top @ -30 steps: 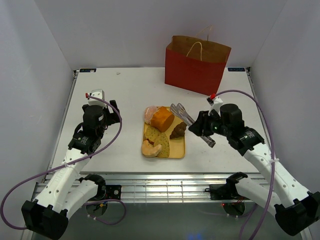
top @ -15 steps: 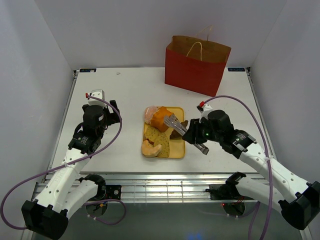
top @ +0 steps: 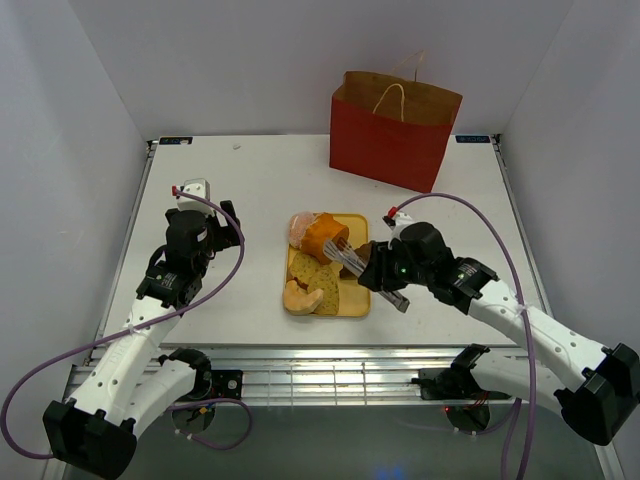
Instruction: Place the fake bread into the paper bag
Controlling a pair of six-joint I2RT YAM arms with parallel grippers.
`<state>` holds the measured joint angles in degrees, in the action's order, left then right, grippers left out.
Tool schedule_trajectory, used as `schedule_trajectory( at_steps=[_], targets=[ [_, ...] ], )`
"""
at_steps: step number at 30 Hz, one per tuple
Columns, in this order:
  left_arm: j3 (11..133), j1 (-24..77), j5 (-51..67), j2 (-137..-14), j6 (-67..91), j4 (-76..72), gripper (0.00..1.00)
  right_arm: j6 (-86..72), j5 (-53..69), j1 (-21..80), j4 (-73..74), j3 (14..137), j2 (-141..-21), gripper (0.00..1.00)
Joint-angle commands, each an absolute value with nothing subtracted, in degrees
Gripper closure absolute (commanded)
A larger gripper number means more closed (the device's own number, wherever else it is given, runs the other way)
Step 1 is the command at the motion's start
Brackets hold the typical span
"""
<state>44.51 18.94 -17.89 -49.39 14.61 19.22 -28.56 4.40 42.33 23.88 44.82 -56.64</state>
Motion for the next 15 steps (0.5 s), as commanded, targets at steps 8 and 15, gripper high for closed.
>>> schedule_trajectory(
  at_steps=[8,15],
  targets=[
    [45.26,19.16,-16.88,-48.16,14.06,18.63,0.03,-30.85,2.38,45.08,20.83,48.34,-59.23,0.50],
    [45.26,19.16,-16.44,-47.81,14.06,18.72,0.03,-31.64,0.27,46.84,20.83,49.92,-61.52,0.50]
  ],
)
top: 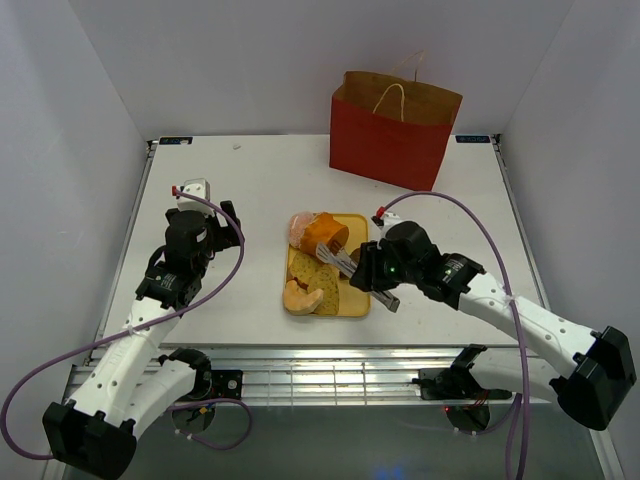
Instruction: Place the fake bread into the paper bag
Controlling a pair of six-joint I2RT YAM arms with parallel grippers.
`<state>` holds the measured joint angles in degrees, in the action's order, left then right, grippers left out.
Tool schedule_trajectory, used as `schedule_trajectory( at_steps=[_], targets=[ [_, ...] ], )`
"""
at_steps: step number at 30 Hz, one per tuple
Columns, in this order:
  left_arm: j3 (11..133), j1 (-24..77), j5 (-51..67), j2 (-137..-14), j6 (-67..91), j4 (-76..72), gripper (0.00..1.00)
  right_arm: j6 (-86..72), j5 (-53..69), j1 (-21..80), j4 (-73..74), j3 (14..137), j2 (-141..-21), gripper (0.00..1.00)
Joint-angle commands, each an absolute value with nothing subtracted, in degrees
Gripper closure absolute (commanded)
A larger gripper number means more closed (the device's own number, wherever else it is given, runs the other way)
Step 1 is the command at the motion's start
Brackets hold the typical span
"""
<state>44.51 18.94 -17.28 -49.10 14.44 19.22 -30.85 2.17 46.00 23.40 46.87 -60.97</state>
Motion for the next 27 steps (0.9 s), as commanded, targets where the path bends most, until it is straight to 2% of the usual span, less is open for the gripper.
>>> schedule_trajectory(
  at_steps=[1,11,20,23,27],
  targets=[
    [45.26,19.25,-16.35,-47.73,14.06,18.72,0.03,-31.81,0.26,47.02,20.83,50.36,-62.13,0.50],
    [45.26,19.25,-15.82,-47.37,14.15,18.63,0.03,-33.40,-7.11,48.25,24.69,53.43,-65.21,0.55],
    [45.26,19.25,-15.47,-46.93,14.15,18.63,0.03,-33.66,-10.37,48.08,26.54,53.17,-63.37,0.76],
    [45.26,19.25,-15.29,-46.93,14.15,18.63,0.03,-33.75,-10.89,48.08,26.54,52.74,-62.67,0.90],
    [45.26,19.34,-15.47,-46.85,14.24,18.63,0.03,-33.58,-11.60,47.55,26.63,52.73,-61.61,0.92]
  ],
)
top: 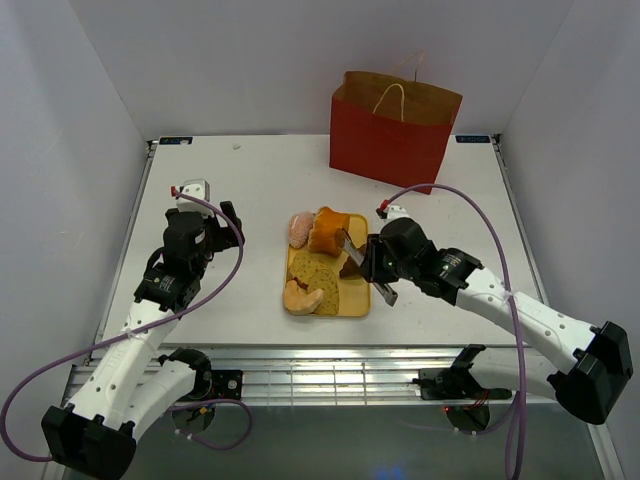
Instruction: Place the fake bread into the paper bag
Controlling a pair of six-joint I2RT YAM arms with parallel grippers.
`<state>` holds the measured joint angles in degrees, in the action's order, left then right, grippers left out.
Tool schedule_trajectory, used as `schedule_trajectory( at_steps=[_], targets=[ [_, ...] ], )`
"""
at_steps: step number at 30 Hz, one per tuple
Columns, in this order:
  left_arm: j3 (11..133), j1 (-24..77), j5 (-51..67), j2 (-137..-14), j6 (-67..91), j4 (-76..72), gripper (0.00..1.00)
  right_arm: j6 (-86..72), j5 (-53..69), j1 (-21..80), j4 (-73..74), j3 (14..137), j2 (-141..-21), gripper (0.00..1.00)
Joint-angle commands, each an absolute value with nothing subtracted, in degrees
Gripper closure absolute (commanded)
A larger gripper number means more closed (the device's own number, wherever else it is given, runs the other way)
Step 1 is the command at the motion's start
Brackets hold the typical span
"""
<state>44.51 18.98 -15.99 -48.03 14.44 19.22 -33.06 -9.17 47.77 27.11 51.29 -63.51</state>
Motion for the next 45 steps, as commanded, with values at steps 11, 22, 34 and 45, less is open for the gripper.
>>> schedule_trajectory(
  at_steps=[11,22,34,45],
  targets=[
    [45.17,19.42,-16.00,-46.93,14.33,18.63,0.03,-30.68,-10.64,44.74,26.63,55.71,-59.06,0.92],
    [45.09,19.42,-16.35,-47.55,14.33,18.54,0.03,-26.63,-8.44,43.77,26.89,66.17,-60.82,0.92],
    [45.09,19.42,-16.26,-48.08,14.33,18.63,0.03,-22.07,-8.52,42.72,29.18,81.90,-67.49,0.92],
    [45.09,19.42,-15.73,-47.81,14.33,18.63,0.03,-20.04,-8.26,35.79,29.01,100.35,-78.04,0.92]
  ],
)
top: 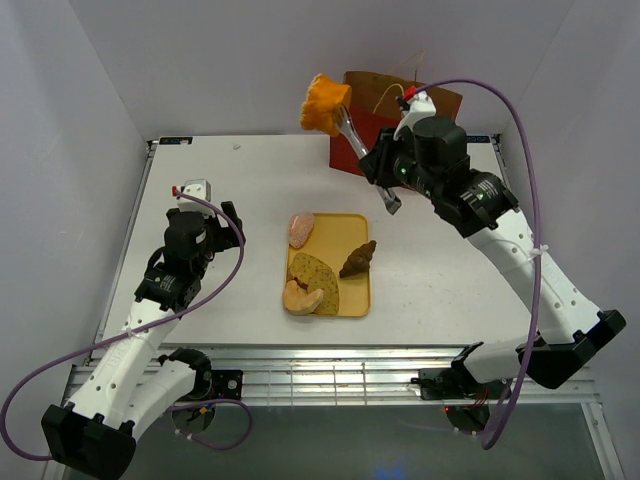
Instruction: Place the fake bread into the paper bag
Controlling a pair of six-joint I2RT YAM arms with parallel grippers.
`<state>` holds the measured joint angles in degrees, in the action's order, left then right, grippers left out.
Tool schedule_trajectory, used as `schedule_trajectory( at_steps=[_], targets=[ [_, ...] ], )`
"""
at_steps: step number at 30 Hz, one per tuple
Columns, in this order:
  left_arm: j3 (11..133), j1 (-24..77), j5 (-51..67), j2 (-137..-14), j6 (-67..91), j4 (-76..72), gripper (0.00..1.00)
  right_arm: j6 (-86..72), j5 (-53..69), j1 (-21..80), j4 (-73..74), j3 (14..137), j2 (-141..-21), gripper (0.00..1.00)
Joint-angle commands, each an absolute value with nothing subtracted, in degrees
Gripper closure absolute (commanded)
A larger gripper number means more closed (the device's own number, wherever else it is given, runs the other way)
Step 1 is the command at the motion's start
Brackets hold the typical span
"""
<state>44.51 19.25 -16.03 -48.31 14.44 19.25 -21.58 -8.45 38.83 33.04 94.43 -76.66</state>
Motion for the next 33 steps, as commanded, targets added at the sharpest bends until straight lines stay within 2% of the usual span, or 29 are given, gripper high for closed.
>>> schedule_trajectory(
  at_steps=[1,4,12,27,33],
  targets=[
    [45.17,19.42,-15.73,-47.81,14.41,18.63,0.03,-20.04,-7.91,34.90,28.92,101.50,-78.66,0.92],
    [45.18,19.42,-15.64,-47.64,14.41,18.63,0.03,-19.86,-7.39,30.77,28.65,105.11,-81.21,0.92],
    [45.18,19.42,-15.29,-47.81,14.41,18.55,0.03,-21.97,3.69,19.52,26.02,108.63,-87.53,0.92],
    [45.09,19.51,-15.21,-47.81,14.50,18.37,0.03,-24.26,7.21,16.35,22.41,114.61,-96.50,0.92],
    [45.09,19.42,-14.94,-47.99,14.41,18.37,0.03,-24.96,8.26,15.12,21.97,112.42,-97.47,0.92]
  ],
)
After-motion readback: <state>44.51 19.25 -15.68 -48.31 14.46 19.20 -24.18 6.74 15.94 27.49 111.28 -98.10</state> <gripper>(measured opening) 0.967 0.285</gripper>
